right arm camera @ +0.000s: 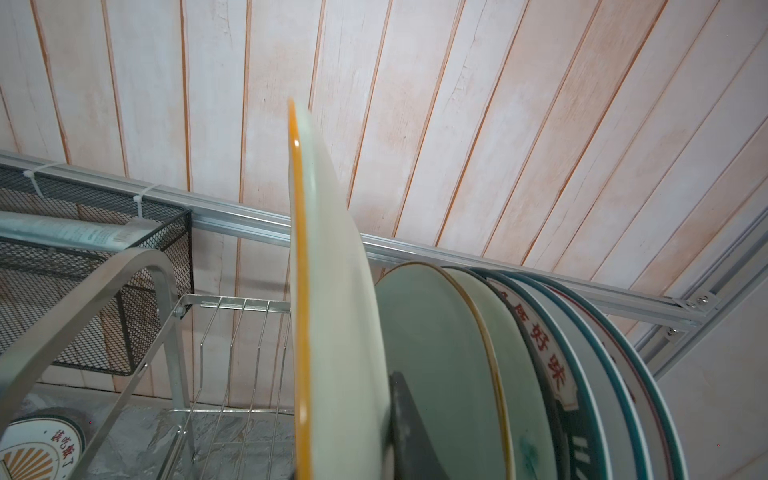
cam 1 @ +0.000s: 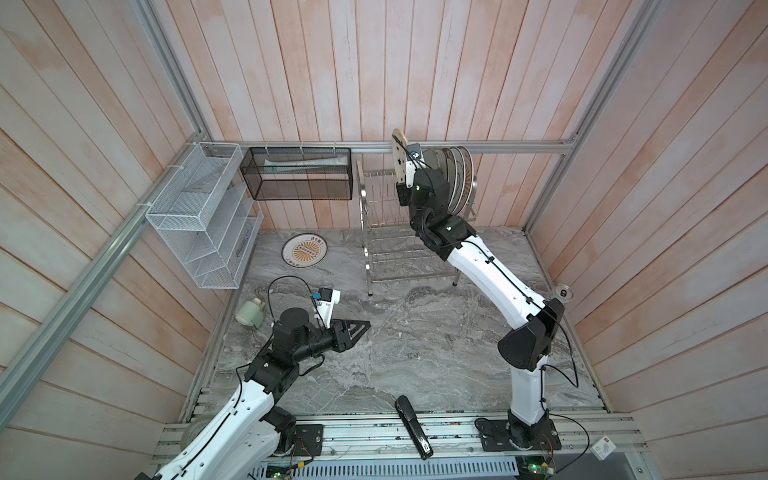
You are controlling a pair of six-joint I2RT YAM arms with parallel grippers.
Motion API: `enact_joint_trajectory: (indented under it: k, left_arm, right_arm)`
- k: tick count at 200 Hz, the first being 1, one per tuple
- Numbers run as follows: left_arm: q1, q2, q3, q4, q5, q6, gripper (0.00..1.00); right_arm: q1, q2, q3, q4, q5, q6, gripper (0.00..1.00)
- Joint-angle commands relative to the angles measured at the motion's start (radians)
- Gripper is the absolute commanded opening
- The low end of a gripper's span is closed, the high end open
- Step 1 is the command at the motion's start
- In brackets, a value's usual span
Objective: Load the plates into the dish rack
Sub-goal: 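Lower the star plate into the rack slot beside the other plates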
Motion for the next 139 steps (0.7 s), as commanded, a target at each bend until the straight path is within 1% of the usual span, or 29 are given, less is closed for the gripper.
enact_joint_trajectory:
  k: [1,57,139]
  left_arm:
    - [-0.005,-0.014,-0.019,0.02,0.005,0.002,0.5]
    - [-0.005,-0.035,-0.016,-0.006,0.002,0.008,0.5]
    - [-0.006,-0.043,-0.016,-0.014,0.001,0.008,0.5]
  right_arm:
    - [0.007,-0.059,-0.004,0.186,0.034,0.0,0.0]
    - [0.007,-0.085,-0.087,0.238,0.058,-0.003,0.0]
    - [0.007,-0.111,-0.119,0.26,0.072,-0.004,0.0]
